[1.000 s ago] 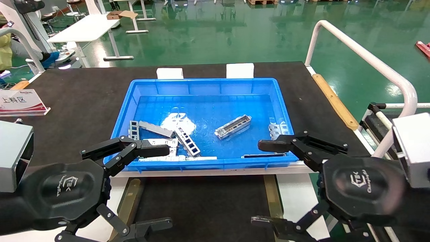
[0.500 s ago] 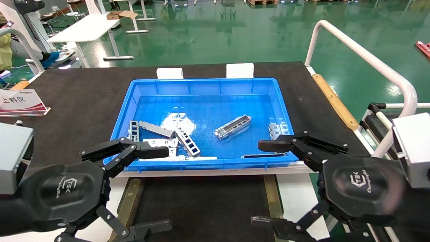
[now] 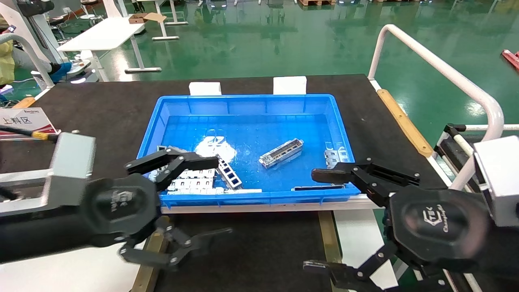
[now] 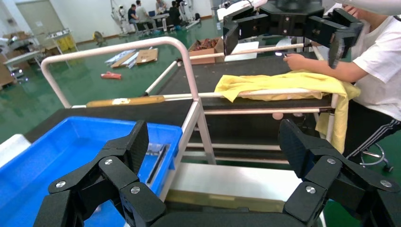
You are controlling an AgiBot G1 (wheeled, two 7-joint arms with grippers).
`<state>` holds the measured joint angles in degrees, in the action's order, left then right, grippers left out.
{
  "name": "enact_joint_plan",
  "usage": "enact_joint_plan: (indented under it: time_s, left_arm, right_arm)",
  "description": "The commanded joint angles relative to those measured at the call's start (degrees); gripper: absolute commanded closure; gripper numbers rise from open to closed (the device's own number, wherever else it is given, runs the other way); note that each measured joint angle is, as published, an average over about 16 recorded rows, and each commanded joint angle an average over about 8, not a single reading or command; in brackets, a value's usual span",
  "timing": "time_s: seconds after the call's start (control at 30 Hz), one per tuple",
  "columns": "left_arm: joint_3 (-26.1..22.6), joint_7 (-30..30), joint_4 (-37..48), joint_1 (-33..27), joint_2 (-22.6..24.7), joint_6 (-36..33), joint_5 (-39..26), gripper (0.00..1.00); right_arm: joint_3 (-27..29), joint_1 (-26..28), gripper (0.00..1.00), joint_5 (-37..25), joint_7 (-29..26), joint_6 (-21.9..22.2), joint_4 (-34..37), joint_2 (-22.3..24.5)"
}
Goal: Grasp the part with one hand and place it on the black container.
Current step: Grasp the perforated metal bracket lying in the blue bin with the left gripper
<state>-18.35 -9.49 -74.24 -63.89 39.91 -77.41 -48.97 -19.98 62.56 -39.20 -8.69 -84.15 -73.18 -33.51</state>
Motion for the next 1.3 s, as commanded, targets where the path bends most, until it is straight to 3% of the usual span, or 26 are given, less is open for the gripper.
enact_joint_plan:
  time_s: [0.03,0.6,1.3]
  left_arm:
    - [-0.4,0.3,0.1,-0.3,1.2,0.7,-0.6,0.0]
    - [-6.0,7.8,10.9,-6.7,16.3,14.3,-15.0,0.0]
    - [-10.3,19.5,42.0,-18.2,36.7,26.5,-22.5,0.0]
  right_arm:
    - [0.0,0.0,0.0,0.0,0.0,0.0,0.0,0.0]
    - [0.0,0.0,0.0,0.0,0.0,0.0,0.0,0.0]
    - [0.0,0.0,0.0,0.0,0.0,0.0,0.0,0.0]
